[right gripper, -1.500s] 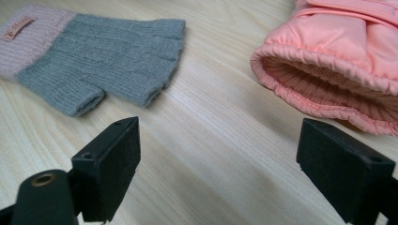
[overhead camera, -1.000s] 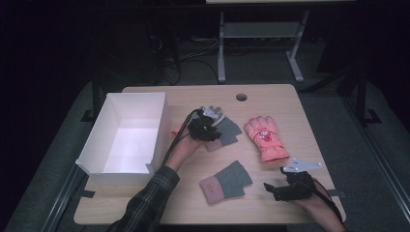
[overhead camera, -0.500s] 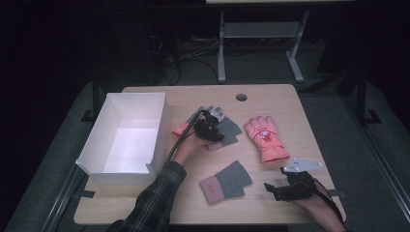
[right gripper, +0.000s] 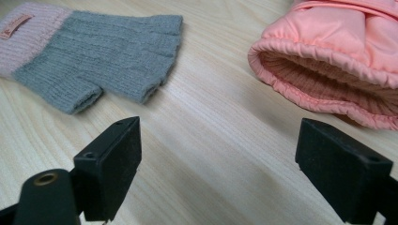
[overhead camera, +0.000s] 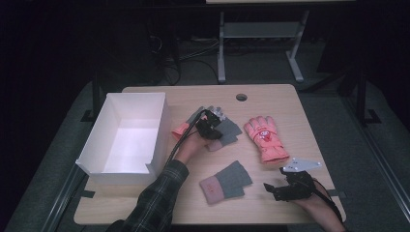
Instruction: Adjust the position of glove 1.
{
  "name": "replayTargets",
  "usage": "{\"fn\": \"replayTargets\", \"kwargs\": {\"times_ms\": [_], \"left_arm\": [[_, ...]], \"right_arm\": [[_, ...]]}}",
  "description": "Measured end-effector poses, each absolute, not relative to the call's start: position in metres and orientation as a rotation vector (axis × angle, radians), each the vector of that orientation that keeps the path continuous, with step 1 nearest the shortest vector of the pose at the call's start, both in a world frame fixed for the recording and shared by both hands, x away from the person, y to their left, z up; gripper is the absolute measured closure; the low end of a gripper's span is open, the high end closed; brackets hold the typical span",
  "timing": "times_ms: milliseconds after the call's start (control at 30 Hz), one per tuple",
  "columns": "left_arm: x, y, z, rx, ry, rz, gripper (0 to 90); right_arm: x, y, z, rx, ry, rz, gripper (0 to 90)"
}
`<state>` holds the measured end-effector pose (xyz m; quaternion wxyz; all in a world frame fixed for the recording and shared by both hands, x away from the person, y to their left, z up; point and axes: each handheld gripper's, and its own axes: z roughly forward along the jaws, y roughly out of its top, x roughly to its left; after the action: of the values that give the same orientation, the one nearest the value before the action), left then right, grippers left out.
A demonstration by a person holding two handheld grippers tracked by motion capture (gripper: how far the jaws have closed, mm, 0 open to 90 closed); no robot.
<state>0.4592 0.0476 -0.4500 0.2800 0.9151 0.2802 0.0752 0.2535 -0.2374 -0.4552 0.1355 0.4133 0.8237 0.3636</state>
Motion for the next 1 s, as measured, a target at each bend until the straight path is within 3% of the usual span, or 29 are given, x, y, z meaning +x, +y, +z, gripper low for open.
{"fn": "replayTargets", "kwargs": {"times_ms": [333,1000], "left_arm": [[0.454,0.061,-0.431,2.354,0.811,0.105,85.7],[0.393,0.086,-0.403,2.285,0.798,0.019,85.6]], "right_arm": [[0.253,-0.236,-0.456,1.194,2.393,1.058,14.5],[0.258,-0.240,-0.456,1.249,2.378,1.071,13.0]]}}
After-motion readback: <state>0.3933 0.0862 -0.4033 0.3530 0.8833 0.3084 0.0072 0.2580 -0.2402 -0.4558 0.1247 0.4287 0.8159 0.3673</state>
